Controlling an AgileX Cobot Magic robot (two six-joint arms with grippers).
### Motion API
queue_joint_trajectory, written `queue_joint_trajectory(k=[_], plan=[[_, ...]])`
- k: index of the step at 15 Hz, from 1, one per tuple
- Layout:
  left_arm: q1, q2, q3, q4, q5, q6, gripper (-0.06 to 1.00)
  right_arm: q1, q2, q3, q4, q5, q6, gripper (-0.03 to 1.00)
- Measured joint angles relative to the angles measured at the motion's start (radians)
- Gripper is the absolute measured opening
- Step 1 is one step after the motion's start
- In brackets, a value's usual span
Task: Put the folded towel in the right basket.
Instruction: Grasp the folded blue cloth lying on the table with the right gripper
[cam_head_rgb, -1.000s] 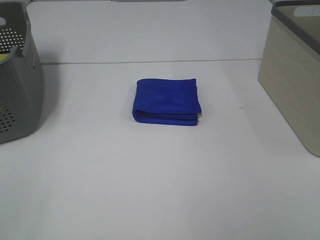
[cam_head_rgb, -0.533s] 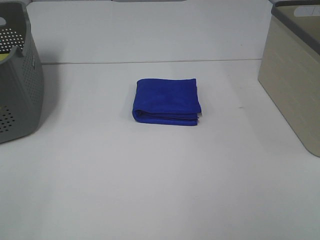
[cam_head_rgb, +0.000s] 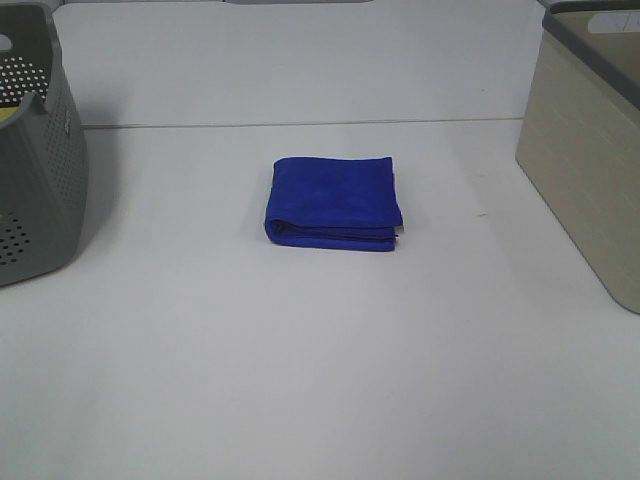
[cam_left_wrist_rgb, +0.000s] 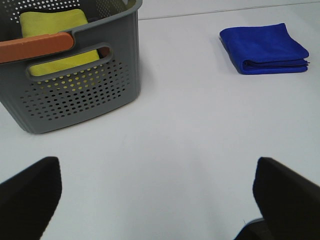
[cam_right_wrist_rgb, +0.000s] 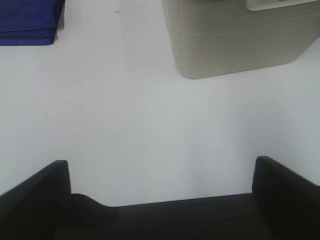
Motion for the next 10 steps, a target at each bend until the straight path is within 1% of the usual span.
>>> queue_joint_trajectory(k=[1,2,3,4,6,8,9,10], plan=[[0.000,0.000,0.000,0.000,0.000,0.000,0.96,0.000,0.126,-0.096,0.009,0.010,0.000,0.94],[0.000,0.000,0.000,0.000,0.000,0.000,0.96,0.000,0.355,-0.281,0.040,0.009,0.000,0.94],[0.000,0.000,0.000,0.000,0.000,0.000,0.96,0.000,0.455,-0.361,0.061,0.009,0.000,0.94],[0.000,0.000,0.000,0.000,0.000,0.000,0.96,0.000,0.490,-0.389,0.073,0.009,0.000,0.94],[0.000,0.000,0.000,0.000,0.000,0.000,0.96,0.000,0.624,-0.480,0.141,0.008,-0.004,0.94],[0.000,0.000,0.000,0.000,0.000,0.000,0.96,0.000,0.734,-0.552,0.254,0.010,-0.056,0.94],[0.000,0.000,0.000,0.000,0.000,0.000,0.96,0.001,0.795,-0.590,0.327,0.014,-0.076,0.94],[0.000,0.000,0.000,0.000,0.000,0.000,0.96,0.022,0.874,-0.634,0.401,0.015,-0.081,0.94]])
